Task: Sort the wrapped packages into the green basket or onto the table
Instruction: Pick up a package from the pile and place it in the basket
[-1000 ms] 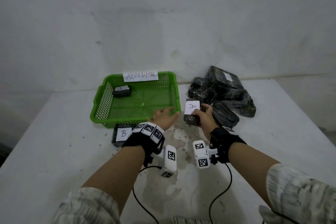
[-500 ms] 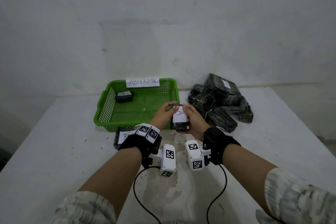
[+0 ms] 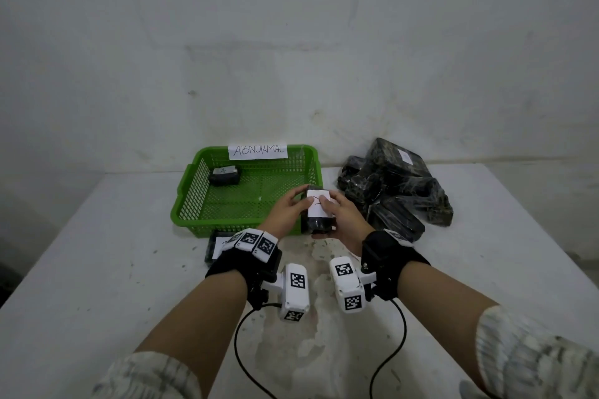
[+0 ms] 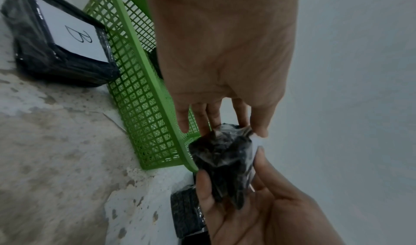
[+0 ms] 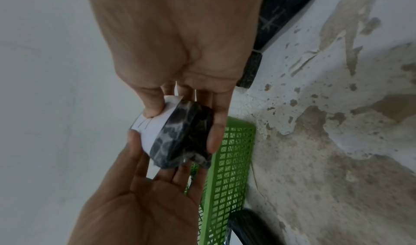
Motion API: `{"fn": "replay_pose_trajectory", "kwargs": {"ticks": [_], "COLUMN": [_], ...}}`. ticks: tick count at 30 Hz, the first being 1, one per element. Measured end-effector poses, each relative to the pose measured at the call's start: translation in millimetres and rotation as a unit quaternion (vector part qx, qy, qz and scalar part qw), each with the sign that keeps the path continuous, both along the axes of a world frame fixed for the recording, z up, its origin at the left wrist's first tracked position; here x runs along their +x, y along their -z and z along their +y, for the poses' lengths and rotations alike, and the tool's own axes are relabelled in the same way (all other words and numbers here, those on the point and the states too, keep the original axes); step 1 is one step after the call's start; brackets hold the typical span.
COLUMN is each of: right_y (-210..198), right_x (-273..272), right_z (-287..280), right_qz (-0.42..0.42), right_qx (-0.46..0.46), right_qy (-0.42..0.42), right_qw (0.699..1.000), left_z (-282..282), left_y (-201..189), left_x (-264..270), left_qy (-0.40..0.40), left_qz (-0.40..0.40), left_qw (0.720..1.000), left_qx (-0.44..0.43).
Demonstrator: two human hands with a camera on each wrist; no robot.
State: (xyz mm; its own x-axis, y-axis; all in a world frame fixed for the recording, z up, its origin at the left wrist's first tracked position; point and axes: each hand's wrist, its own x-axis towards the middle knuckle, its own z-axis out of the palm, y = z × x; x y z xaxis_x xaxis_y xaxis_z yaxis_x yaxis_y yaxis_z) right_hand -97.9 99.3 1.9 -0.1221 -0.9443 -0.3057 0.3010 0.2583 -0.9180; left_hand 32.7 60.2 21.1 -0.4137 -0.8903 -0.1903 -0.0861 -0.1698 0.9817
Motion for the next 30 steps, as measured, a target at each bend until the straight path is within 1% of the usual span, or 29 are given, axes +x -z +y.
{"fn": "replay_pose_trajectory", "kwargs": {"ticks": [3,5,10,17,22,24,26,27,28,30], "right_y": [-1,-2,-5,-3,-5,-7,-9,-10,-10,-10], "right_x": [-1,-2,0,0,0,0,1,1,0,-3], "right_z": [1,1,-1,3,-1,-1,-1,-1,-1,-1], "right_qz": [-0.035,-0.041,-0.025,-0.036,-0.002,0.003,-0.015,-0.024,-0.026,-0.005], "right_qx": [0.003,-0.002,-0.01,-0.028,-0.027,-0.024,-0.016,-0.013,-0.014,-0.019], "right_qy": [-0.016,-0.022,-0.022,-0.034,-0.001,-0.009,-0.013,-0.01,-0.006,-0.001], "right_qw": [0.999,0.999,0.999,0.998,1.0,1.0,1.0,1.0,1.0,1.0], "left_z": [-1,-1,1,-3,0,-2,-5,-8,-9,-7], "left_y": [-1,-2,0,5,11,12,13,15,15,8], "left_x": [3,5,6,10,11,10,11,13,14,16], "left_qy": [-0.014,-0.015,0.004,-0.005,0.024,-0.014,-0.068,-0.076,-0.069,-0.051], "left_qz": [0.01,0.02,0.019,0.021,-0.018,-0.018,-0.03,-0.042,-0.053,-0.036], "left_qw": [1.0,0.999,0.999,0.999,0.999,1.0,0.996,0.994,0.994,0.998], "left_qx": [0.009,0.026,0.045,0.044,0.035,0.001,-0.053,-0.069,-0.068,-0.028]}}
